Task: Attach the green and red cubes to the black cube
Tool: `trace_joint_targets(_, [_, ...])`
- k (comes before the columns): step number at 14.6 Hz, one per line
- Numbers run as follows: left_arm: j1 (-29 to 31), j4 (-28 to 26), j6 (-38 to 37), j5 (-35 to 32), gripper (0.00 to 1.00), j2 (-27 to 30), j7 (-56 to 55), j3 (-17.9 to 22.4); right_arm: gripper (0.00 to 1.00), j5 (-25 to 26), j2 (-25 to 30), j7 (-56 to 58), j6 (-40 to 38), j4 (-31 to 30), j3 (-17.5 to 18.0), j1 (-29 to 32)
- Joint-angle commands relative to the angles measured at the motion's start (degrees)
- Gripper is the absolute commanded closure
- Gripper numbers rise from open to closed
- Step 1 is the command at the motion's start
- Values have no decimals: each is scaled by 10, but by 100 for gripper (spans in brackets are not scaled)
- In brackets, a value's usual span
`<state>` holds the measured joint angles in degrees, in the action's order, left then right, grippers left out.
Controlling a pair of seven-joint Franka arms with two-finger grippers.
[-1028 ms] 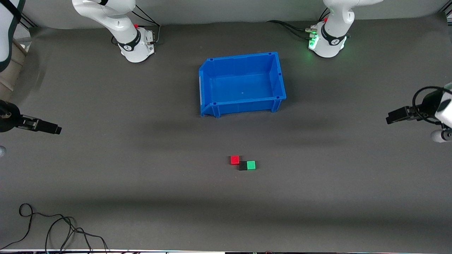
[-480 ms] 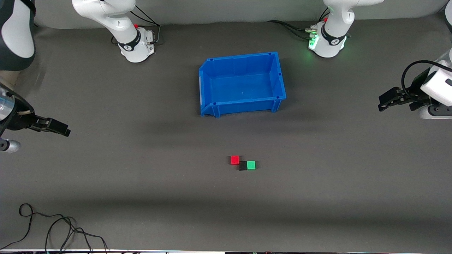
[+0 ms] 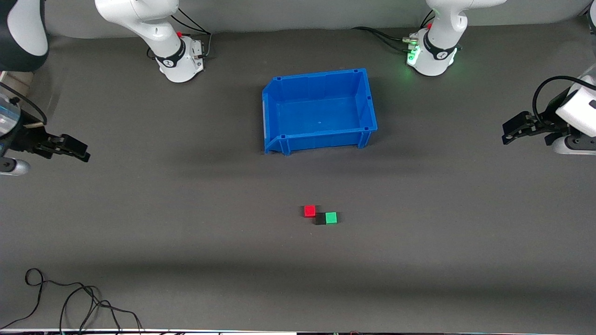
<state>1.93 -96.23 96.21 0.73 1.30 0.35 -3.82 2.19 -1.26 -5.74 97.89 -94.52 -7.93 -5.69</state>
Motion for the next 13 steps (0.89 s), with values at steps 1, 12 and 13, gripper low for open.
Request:
trace_joint_targets(1, [-3, 10, -22, -8, 0, 2, 14, 2, 2, 8, -18, 15, -29, 53, 11, 22])
trace_joint_targets(12, [-3, 33, -49, -9, 0, -13, 37, 2, 1, 9, -35, 17, -45, 58, 10, 11])
trace_joint_targets(13, [-3, 35, -51, -9, 0, -13, 39, 3, 1, 9, -35, 17, -45, 58, 9, 11])
